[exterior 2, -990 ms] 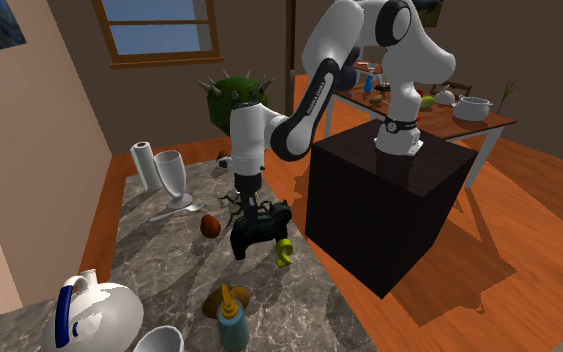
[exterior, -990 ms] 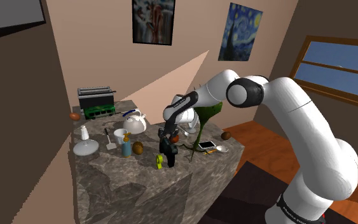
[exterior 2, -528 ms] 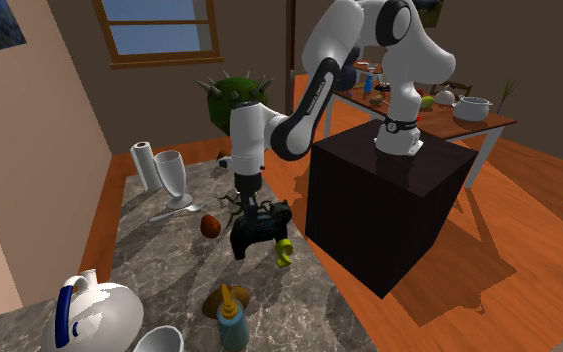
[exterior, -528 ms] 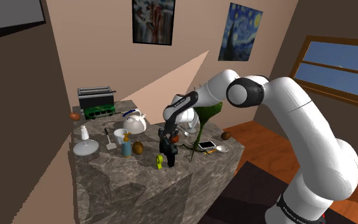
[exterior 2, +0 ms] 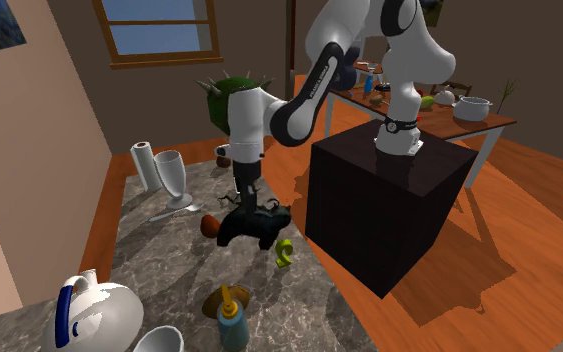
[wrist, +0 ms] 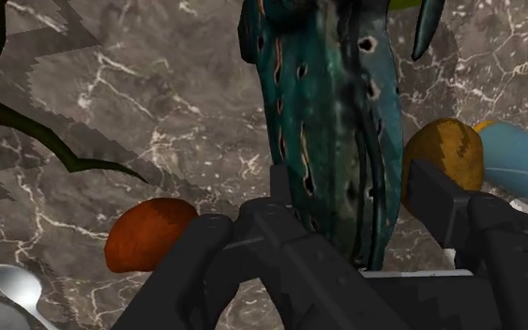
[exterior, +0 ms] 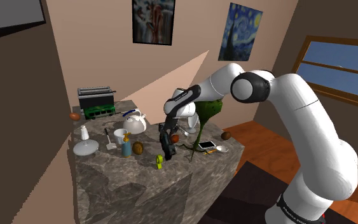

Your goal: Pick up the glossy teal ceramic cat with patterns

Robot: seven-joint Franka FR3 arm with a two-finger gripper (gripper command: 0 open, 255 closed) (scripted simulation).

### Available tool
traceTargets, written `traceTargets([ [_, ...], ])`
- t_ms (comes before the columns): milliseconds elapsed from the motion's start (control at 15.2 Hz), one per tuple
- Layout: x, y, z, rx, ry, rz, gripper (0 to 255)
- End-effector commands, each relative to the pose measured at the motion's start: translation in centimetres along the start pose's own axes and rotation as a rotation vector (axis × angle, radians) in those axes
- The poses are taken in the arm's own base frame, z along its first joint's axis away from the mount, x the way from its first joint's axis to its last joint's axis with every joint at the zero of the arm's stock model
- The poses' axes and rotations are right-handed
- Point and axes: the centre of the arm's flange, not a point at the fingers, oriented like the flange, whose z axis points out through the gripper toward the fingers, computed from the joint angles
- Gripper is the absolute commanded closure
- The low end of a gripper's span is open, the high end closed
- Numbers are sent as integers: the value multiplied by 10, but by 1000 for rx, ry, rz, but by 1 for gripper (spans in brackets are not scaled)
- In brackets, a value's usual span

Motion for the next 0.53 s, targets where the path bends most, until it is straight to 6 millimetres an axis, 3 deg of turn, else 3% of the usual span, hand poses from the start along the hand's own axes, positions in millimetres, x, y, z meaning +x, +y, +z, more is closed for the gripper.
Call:
traceTargets([
  [0,0,-2,-12,0,1,0,255],
  [330,3,-7,-37,0,1,0,255],
  [462,3,-7,-38,0,1,0,255],
])
